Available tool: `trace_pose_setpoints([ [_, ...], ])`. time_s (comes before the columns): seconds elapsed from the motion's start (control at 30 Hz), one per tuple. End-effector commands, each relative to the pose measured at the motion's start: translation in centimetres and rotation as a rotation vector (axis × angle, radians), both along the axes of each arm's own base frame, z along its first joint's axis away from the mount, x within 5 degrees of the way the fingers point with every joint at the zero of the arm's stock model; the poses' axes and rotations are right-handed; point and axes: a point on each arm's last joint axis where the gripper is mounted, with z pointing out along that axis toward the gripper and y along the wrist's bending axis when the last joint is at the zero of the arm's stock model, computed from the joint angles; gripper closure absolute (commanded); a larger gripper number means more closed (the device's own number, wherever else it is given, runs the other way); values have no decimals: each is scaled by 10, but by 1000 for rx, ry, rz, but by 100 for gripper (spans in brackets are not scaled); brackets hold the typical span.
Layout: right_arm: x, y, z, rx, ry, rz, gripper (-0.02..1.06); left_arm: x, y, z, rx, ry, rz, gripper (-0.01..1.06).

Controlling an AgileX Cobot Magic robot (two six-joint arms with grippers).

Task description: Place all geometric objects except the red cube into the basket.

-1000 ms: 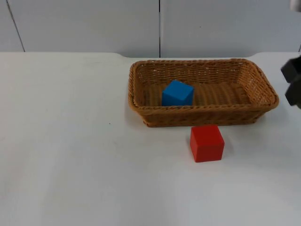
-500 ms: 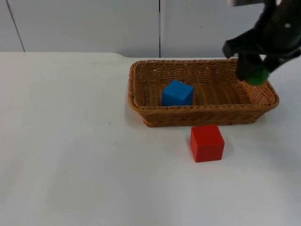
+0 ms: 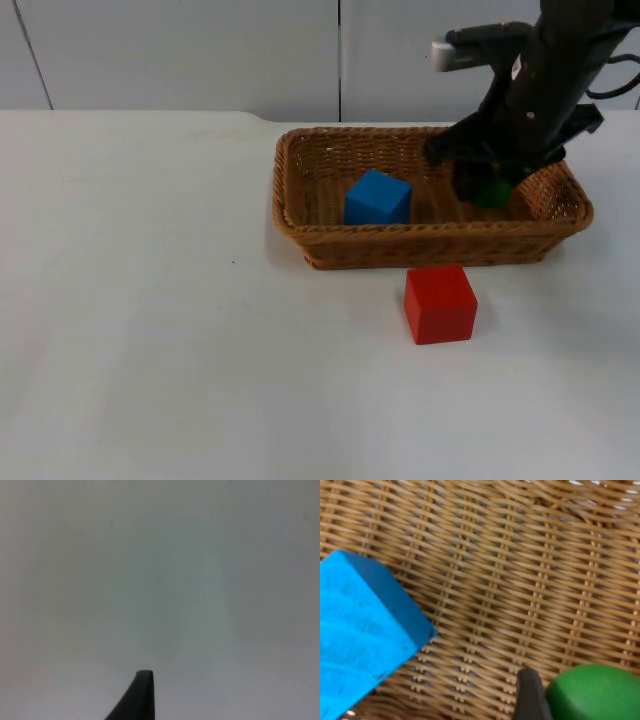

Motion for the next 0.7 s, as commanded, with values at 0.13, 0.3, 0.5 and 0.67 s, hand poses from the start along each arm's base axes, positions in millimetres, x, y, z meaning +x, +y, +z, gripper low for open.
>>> trace_pose_setpoints([
  [0.13,3,-1,3,-2,-18,8,29,0,1,0,3,-10,2,0],
  [0.3,2,-1,7,-13,4,4,26,0,1,0,4,-12,1,0],
  [0.5,-8,-7,52,-37,10,28,26,1,1,1,3,-25,2,0],
  [0.67,-29,-15,122,13,-91,21,26,1,1,1,7,-25,1,0],
])
